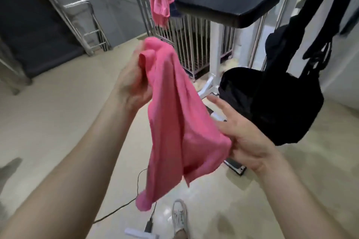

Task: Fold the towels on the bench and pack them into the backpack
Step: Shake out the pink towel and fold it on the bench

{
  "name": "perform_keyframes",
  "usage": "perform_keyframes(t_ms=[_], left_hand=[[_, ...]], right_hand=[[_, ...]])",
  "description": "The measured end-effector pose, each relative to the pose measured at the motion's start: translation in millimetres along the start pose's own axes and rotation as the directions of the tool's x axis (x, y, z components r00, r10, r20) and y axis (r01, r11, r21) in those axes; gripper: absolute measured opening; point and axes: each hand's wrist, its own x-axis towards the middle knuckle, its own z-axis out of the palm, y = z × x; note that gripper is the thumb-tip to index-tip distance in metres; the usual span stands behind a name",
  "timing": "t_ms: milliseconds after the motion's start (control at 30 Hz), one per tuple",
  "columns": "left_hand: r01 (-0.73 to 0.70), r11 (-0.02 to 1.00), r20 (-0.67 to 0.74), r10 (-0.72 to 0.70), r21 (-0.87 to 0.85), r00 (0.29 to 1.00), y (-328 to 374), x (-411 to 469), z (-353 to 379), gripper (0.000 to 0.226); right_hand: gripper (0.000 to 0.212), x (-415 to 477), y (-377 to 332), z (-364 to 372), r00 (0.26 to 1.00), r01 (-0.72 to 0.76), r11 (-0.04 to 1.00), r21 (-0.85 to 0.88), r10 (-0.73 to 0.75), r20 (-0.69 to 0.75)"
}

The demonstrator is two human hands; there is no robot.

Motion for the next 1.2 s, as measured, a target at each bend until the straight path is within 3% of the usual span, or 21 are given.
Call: perform_keyframes(t_ms=[67,100,133,200,267,367,500,567,667,800,867,900,933,967,1033,1100,1133,1200], left_hand=[[0.038,0.995,-0.101,-0.047,-0.091,0.994,-12,-30,-25,0.063],[0.115,0.99,-0.162,-0.128,-0.084,0.978,-32,-52,-36,0.072],[0.241,0.968,-0.196,-0.249,-0.065,0.948,-59,-79,-46,0.078],[0.529,0.844,-0.115,-0.537,-0.091,0.836,-111,-133,-57,0.09],[0.655,0.754,-0.014,-0.656,-0.055,0.754,-130,-167,-54,0.088],[0.608,0.767,-0.163,-0.585,0.208,0.794,-122,-161,-56,0.041],[0.442,0.825,-0.254,-0.37,0.352,0.894,-93,-143,-60,0.032],[0.364,0.852,-0.291,-0.264,0.376,0.919,-80,-138,-65,0.023],[0.261,0.918,-0.356,-0.147,0.299,0.923,-66,-131,-74,0.025],[0.173,0.942,-0.317,-0.076,0.289,0.945,-45,-132,-86,0.021],[0.139,0.936,-0.295,-0.04,0.324,0.955,-38,-135,-88,0.02],[0.126,0.937,-0.293,-0.027,0.325,0.956,-36,-136,-88,0.019],[0.121,0.946,-0.298,-0.027,0.302,0.954,-31,-138,-87,0.019],[0.119,0.954,-0.298,-0.033,0.276,0.954,-27,-138,-89,0.019],[0.137,0.969,-0.271,-0.079,0.203,0.959,-18,-140,-93,0.019],[0.159,0.968,-0.175,-0.125,0.194,0.977,-9,-143,-99,0.009],[0.176,0.959,-0.104,-0.156,0.224,0.982,-5,-146,-100,0.004],[0.207,0.923,-0.027,-0.209,0.324,0.977,-6,-154,-98,0.023]], right_hand=[[0.035,-9,-9,20,0.978,0.191,0.947,0.257,-0.163,-0.127],[0.027,-11,-8,22,0.967,0.228,0.899,0.374,-0.164,-0.196],[0.033,-14,-2,22,0.969,0.203,0.885,0.42,-0.12,-0.216],[0.059,-23,31,16,0.962,0.002,0.948,0.318,0.085,-0.259],[0.06,-34,66,13,0.925,-0.201,0.948,0.245,0.266,-0.271],[0.055,-34,78,14,0.902,-0.215,0.961,0.174,0.263,-0.342],[0.052,-29,52,18,0.869,0.021,0.99,0.138,0.051,-0.493],[0.054,-34,46,23,0.757,0.011,0.984,-0.176,-0.124,-0.642],[0.049,-43,50,24,0.605,-0.155,0.734,-0.661,-0.458,-0.651],[0.062,-60,50,21,0.603,-0.282,0.376,-0.883,-0.646,-0.468],[0.049,-70,47,18,0.544,-0.373,0.275,-0.886,-0.708,-0.45],[0.035,-75,47,18,0.507,-0.386,0.321,-0.865,-0.71,-0.489],[0.021,-81,46,19,0.485,-0.362,0.437,-0.824,-0.666,-0.566],[0.016,-87,45,23,0.485,-0.305,0.603,-0.737,-0.568,-0.665],[0.02,-99,44,29,0.526,-0.129,0.914,-0.383,-0.265,-0.808],[0.021,-107,43,36,0.597,-0.003,0.996,-0.091,-0.072,-0.799],[0.023,-109,41,38,0.626,0.041,0.999,-0.018,-0.04,-0.779],[0.017,-115,41,47,0.678,0.087,0.996,0.004,-0.057,-0.733]])
